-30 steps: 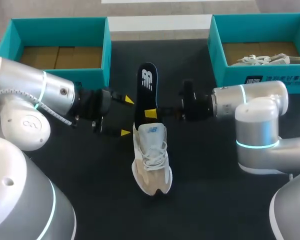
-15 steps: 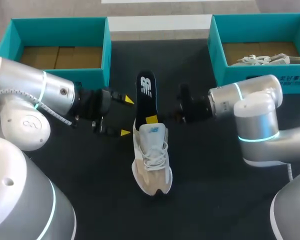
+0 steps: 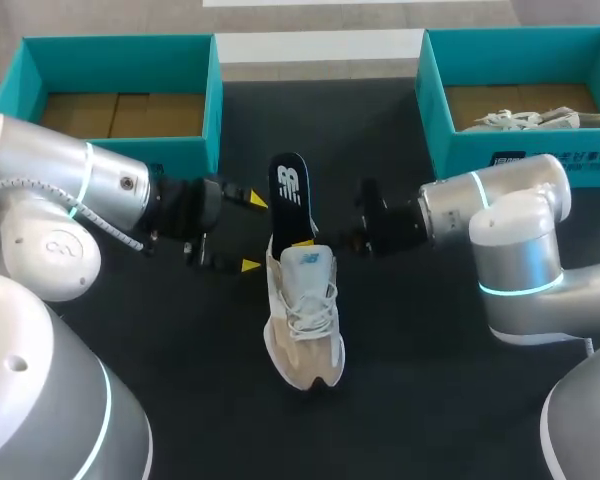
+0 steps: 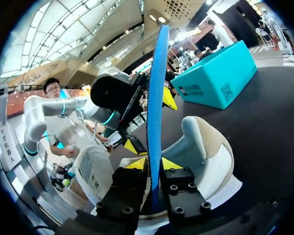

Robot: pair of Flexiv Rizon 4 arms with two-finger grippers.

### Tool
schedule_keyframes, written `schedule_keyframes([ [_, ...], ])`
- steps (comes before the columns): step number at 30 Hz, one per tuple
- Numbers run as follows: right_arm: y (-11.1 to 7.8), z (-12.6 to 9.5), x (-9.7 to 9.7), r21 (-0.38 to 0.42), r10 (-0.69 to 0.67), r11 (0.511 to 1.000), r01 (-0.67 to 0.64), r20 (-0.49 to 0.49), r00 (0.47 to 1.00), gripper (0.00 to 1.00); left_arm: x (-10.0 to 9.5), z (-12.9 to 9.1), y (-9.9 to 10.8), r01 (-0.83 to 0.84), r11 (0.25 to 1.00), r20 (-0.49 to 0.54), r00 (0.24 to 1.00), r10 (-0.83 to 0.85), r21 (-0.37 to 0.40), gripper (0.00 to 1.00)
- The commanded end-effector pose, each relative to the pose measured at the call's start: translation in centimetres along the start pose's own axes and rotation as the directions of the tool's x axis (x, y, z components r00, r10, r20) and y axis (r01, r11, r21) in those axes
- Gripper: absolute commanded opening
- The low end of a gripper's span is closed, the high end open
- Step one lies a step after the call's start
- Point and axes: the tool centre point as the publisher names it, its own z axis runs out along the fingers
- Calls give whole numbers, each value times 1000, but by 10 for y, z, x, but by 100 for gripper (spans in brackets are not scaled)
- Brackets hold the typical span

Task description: Take the shoe out of the shoebox, open the shoe tongue, remove and reinsert the insole, then place the shoe into the shoebox

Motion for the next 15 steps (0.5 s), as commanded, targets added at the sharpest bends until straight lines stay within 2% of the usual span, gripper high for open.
schedule_keyframes([
  [1, 10, -1, 2, 6, -15, 1000, 14, 10, 1000, 35, 0, 1, -1, 0, 1000, -2, 1000, 0, -4, 100],
  [7, 23, 0, -5, 8, -42, 999, 42, -2, 999, 31, 0, 1, -1, 0, 1000, -2, 1000, 0, -4, 100],
  [10, 27, 4, -10, 20, -42, 999, 42, -13, 999, 25, 0, 1, -1, 0, 1000, -2, 1000, 0, -4, 100],
  [14, 26, 6, -13, 37, -28, 999, 28, -17, 999, 0, 0, 1, -1, 0, 1000, -2, 1000, 0, -4, 100],
  [15, 24, 7, -13, 41, -19, 999, 20, -18, 1000, 0, 0, 1, -1, 0, 1000, -2, 1000, 0, -4, 100],
])
